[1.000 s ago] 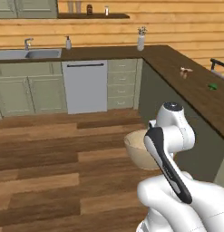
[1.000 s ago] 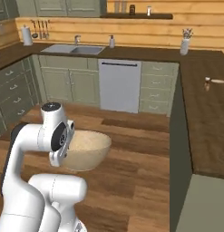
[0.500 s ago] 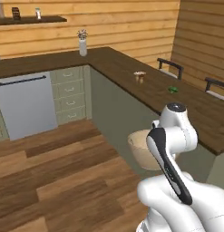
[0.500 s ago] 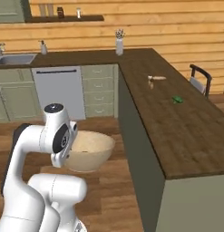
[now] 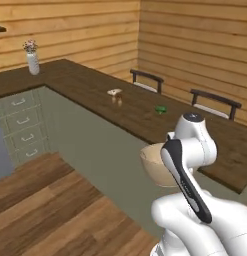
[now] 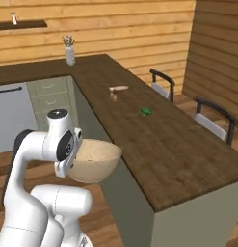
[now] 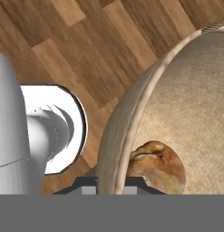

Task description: Open the cabinet, pick up the bread from the cabinet and place it in the basket. Then move the basket to the dining counter.

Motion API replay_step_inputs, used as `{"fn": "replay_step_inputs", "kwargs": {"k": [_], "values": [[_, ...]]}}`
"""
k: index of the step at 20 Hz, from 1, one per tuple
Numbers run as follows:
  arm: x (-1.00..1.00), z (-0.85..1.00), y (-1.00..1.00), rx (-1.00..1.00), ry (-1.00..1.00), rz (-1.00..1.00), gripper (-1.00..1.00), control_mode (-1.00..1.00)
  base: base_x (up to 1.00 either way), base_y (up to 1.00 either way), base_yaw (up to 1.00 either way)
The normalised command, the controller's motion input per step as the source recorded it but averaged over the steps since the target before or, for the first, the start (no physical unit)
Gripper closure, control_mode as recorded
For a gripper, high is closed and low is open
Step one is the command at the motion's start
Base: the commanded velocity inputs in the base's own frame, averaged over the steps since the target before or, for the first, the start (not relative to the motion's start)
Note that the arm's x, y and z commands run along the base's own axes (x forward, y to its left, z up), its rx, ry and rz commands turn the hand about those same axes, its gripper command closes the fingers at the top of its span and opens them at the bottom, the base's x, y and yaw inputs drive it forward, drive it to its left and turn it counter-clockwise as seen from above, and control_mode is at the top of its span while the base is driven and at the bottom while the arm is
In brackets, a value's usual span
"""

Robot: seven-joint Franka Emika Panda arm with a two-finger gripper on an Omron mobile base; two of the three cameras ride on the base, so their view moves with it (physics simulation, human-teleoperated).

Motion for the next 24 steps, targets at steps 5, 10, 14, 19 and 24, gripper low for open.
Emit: {"fn": "replay_step_inputs", "kwargs": {"k": [5, 10, 14, 19, 24], "values": [[0.0, 0.0, 0.0, 0.0, 0.0, 0.0, 1.0, 1.0, 0.32, 0.5, -0.55], [0.0, 0.0, 0.0, 0.0, 0.0, 0.0, 1.0, 1.0, 0.42, 0.53, -0.59], [0.0, 0.0, 0.0, 0.0, 0.0, 0.0, 1.0, 1.0, 0.16, 0.39, -0.56], [0.0, 0.0, 0.0, 0.0, 0.0, 0.0, 1.0, 1.0, 0.06, 0.4, -0.55], [0.0, 0.0, 0.0, 0.0, 0.0, 0.0, 1.0, 1.0, 0.2, 0.58, -0.47]]}}
